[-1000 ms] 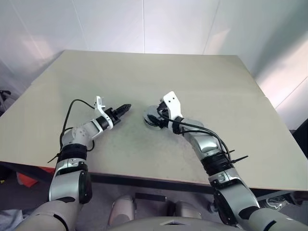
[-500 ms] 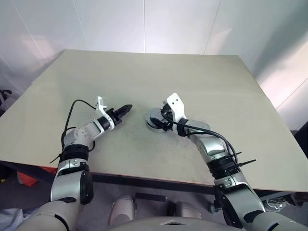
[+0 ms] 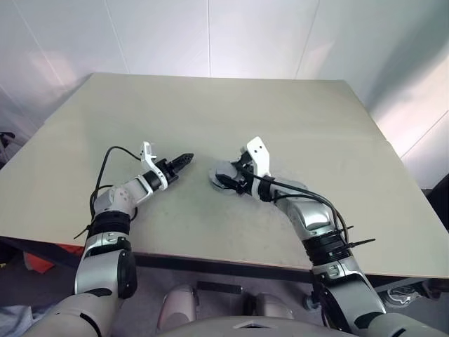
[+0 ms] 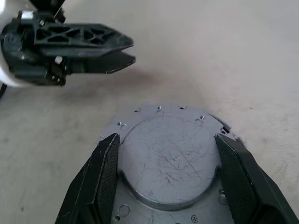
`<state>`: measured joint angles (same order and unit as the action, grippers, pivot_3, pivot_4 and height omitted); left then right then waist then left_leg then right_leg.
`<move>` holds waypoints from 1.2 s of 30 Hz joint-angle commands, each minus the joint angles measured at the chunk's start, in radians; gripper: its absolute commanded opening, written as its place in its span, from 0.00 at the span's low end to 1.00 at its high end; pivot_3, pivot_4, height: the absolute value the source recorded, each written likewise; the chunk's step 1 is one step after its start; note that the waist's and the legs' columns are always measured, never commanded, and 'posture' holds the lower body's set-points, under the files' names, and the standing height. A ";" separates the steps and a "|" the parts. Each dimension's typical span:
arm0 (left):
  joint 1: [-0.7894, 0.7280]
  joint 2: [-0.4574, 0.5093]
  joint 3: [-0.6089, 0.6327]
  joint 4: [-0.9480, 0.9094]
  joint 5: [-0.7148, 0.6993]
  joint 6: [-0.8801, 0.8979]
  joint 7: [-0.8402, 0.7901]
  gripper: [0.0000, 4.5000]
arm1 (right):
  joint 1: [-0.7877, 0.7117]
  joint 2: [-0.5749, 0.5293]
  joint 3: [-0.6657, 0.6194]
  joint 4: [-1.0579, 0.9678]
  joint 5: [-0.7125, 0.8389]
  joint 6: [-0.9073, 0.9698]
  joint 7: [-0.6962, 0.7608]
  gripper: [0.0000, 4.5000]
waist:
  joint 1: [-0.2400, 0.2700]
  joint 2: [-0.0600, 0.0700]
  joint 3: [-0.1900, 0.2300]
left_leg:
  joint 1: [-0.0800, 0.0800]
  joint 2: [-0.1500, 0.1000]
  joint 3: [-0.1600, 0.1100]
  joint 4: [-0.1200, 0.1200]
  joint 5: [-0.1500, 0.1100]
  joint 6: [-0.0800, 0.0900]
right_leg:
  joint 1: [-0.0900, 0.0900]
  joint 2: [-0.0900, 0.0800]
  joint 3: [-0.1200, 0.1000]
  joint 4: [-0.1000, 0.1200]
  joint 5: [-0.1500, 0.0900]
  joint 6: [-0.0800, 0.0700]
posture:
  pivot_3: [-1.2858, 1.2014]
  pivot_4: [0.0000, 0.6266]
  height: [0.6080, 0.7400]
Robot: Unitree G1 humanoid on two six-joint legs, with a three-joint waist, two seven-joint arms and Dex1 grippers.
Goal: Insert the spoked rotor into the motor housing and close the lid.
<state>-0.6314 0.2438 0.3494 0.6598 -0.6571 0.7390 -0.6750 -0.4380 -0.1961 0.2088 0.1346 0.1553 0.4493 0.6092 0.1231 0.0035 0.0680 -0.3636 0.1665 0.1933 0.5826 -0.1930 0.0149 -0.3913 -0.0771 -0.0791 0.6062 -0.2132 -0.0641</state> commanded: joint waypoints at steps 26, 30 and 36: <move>-0.009 0.004 0.012 -0.016 0.008 -0.017 -0.001 0.46 | -0.023 0.009 -0.031 0.025 -0.032 -0.136 -0.034 0.69 | 0.001 0.000 0.000 | -0.001 0.000 0.000 0.000 0.000 0.001 | -0.001 0.000 0.000 0.000 0.000 0.000 | 0.52 0.00 1.00; -0.001 0.004 0.014 -0.024 0.007 -0.016 -0.001 0.46 | -0.025 0.004 -0.029 0.053 -0.042 -0.152 -0.034 0.69 | 0.001 0.000 0.000 | -0.001 0.000 0.000 0.001 0.000 0.000 | -0.001 0.000 0.000 0.000 0.000 0.000 | 0.52 0.00 1.00; 0.005 0.002 0.016 -0.035 0.005 -0.015 0.002 0.46 | -0.032 0.005 -0.030 0.083 -0.049 -0.169 -0.038 0.69 | 0.001 0.000 0.000 | -0.001 0.000 0.000 0.001 0.000 0.001 | 0.000 0.000 0.000 0.000 0.000 0.000 | 0.52 0.00 1.00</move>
<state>-0.6209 0.2370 0.3522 0.6592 -0.6439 0.7374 -0.6707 -0.4470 -0.1893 0.1866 0.2240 0.1127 0.3069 0.5723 0.1242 0.0033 0.0680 -0.3645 0.1664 0.1934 0.5836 -0.1932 0.0154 -0.3915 -0.0772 -0.0790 0.6063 -0.2131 -0.0643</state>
